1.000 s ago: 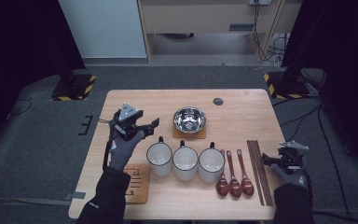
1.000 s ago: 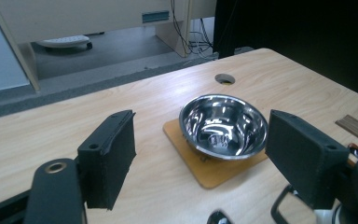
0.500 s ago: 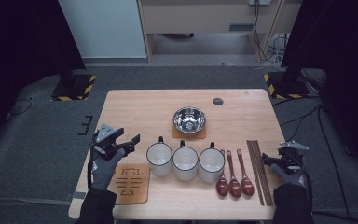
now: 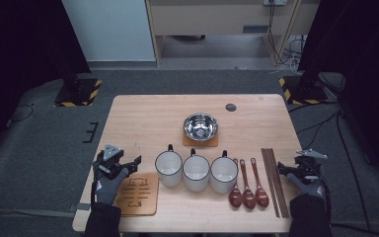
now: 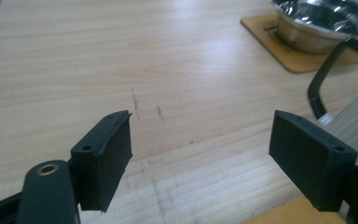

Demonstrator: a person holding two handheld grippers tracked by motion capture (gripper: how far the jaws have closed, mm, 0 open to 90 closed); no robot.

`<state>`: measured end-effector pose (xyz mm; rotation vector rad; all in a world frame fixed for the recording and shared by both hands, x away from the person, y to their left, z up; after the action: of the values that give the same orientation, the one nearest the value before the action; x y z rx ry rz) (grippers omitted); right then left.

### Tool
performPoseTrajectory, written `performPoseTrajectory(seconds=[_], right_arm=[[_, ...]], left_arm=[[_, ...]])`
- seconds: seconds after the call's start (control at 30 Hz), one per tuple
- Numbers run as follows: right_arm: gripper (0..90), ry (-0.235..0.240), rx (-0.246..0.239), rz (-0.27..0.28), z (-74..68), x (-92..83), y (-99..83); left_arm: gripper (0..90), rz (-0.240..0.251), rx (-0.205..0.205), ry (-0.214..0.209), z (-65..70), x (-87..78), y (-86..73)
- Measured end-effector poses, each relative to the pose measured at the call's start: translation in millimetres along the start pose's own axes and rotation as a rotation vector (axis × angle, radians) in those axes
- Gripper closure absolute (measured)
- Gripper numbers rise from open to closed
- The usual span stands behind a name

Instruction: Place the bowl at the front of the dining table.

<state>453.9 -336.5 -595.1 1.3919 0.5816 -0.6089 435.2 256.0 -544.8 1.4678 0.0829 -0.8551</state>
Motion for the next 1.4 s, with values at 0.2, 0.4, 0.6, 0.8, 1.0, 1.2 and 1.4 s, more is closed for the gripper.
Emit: performPoseTrajectory(seconds=[0.2, 0.4, 0.6, 0.8, 1.0, 1.2, 1.4], right_arm=[[5.0, -0.004, -0.005, 0.007, 1.1, -0.1, 0.2], [9.0, -0.015, 0.015, 0.012, 2.1, -1.1, 0.6], [11.4, -0.04, 0.016, 0.038, 7.2, -5.5, 3.2], [12.4, -0.025, 0.036, 0.084, 7.8, -19.4, 13.6], [13.7, 0.004, 0.035, 0.134, 1.4, -35.7, 25.7], [14.5, 0.033, 0.016, 0.165, -8.5, -48.0, 33.7], [15.7, 0.064, -0.01, 0.184, -20.3, -60.4, 39.4]], left_arm=[[19.8, -0.052, -0.026, 0.033, -11.4, 7.4, -19.4], [19.3, -0.092, -0.016, 0.069, -20.8, 12.6, -30.3], [19.2, -0.105, -0.021, 0.083, -25.4, 14.3, -34.7], [18.4, -0.119, -0.009, 0.104, -25.7, 15.3, -35.5], [17.9, -0.158, 0.003, 0.133, -26.3, 17.0, -38.2], [14.8, -0.164, -0.02, 0.13, -28.1, 17.4, -38.8], [11.5, -0.169, -0.027, 0.136, -29.0, 18.0, -39.1]])
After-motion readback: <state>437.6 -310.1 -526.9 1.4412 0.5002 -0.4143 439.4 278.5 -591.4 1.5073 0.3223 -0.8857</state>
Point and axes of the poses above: each handheld gripper's, and its own axes: x roughly forward along the jaws, y roughly out of its top, z roughly to its right, the point moved 8 cm from there along x, roughly forward along the jaws, and after that the axes turned 8 degrees about -y, right-handed, at the moved point
